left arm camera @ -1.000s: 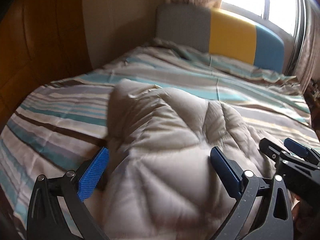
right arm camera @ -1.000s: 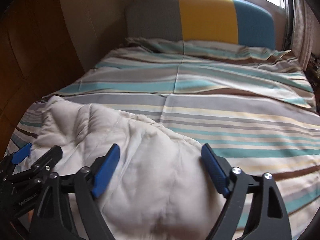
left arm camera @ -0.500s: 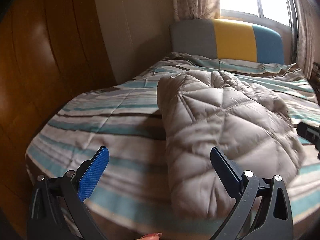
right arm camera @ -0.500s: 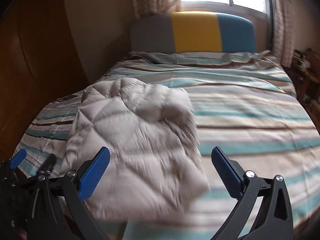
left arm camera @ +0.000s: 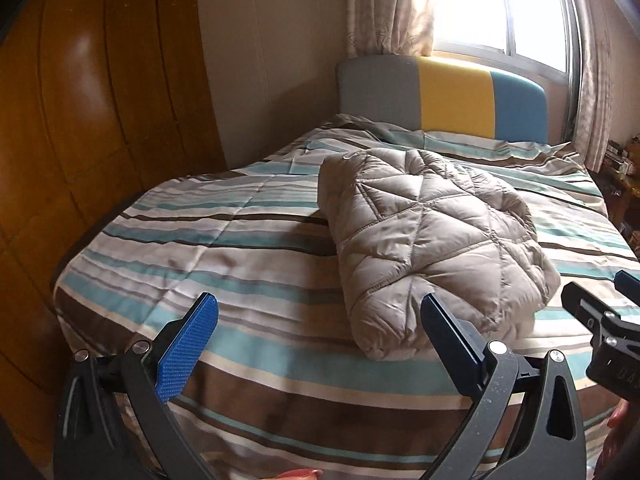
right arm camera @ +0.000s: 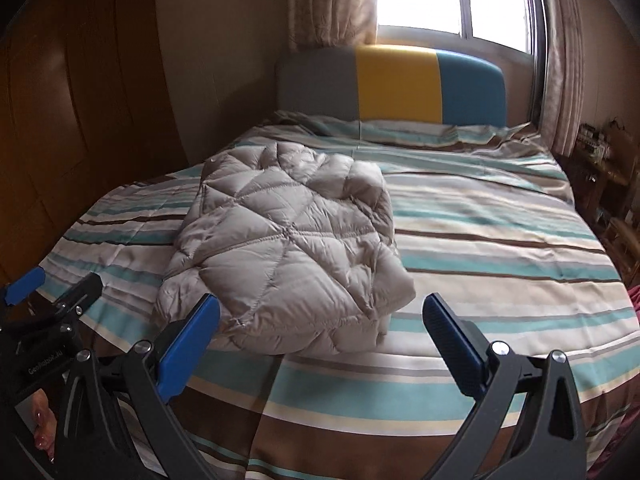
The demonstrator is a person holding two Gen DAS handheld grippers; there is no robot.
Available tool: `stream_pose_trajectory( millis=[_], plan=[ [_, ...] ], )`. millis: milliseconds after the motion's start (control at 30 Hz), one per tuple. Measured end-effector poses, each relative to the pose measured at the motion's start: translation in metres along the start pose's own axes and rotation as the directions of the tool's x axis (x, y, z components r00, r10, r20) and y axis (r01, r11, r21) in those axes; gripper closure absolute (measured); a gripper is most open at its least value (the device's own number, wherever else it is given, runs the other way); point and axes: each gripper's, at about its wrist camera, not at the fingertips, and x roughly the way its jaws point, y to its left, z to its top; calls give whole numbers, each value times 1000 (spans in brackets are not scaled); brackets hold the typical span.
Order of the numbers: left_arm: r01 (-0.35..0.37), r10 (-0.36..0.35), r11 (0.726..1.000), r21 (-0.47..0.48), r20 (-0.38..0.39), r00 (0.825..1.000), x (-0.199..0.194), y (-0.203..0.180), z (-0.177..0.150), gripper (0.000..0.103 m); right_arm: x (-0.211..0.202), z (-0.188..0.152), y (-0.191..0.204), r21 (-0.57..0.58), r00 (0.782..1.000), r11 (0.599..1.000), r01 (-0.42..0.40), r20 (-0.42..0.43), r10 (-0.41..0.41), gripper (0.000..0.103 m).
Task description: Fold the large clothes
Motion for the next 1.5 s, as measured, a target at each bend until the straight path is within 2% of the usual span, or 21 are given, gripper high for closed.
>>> stream_pose_trajectory(
  millis=[133, 300, 1500],
  plan=[
    [14, -14, 1000, -6, -12, 1000, 1, -1, 0, 3, -6, 3, -3, -7, 1000, 1000, 1, 18, -1, 2],
    [36, -36, 999, -9, -35, 999, 3, -3, -3, 3, -2, 1, -8, 12, 1000, 1000, -11, -3, 11, 2],
    [49, -50, 999, -13, -60, 997, 7, -5, -8, 3, 2, -2, -13, 37, 999, 999, -24, -24, 24, 2]
  ],
)
